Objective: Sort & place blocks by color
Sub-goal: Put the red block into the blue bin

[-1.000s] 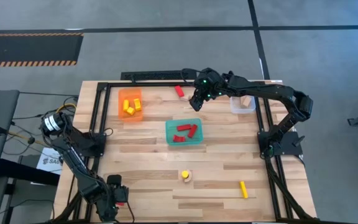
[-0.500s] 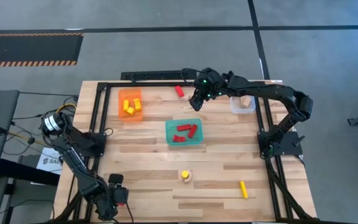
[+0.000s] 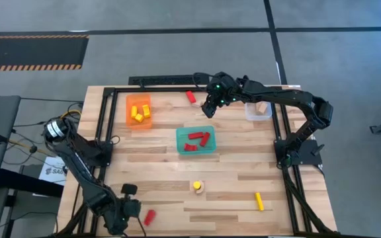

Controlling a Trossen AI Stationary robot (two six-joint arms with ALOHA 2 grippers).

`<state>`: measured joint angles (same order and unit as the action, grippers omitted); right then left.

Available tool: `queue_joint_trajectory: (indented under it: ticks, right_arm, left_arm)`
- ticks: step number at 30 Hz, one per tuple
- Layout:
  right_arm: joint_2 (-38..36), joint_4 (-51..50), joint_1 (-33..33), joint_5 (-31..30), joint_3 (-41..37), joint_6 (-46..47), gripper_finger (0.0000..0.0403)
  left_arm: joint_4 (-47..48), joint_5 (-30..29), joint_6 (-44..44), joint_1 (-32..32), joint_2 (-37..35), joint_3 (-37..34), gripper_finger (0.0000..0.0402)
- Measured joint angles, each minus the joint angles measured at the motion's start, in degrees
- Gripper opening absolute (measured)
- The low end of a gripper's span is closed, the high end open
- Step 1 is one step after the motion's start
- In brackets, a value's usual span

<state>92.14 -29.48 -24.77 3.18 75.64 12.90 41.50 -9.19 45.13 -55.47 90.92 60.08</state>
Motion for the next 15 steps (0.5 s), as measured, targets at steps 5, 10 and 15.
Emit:
queue_joint_trajectory:
  ticks: [5, 10, 15]
  right_arm:
    - [0.0, -0.93, 0.61, 0.51, 0.0, 0.29, 0.0255]
    - [0.01, -3.82, 4.67, 2.97, 0.0, -3.35, 0.0255]
    - [0.0, -7.49, 9.9, 2.96, 0.0, -3.84, 0.0255]
  left_arm:
    - [10.23, -9.91, 4.68, 4.86, -3.16, -0.01, 0.0003]
    - [10.99, -14.38, 6.09, 8.64, -6.59, -0.03, 0.0016]
    - [1.64, -9.45, 3.42, 10.75, -6.69, -0.03, 0.0062]
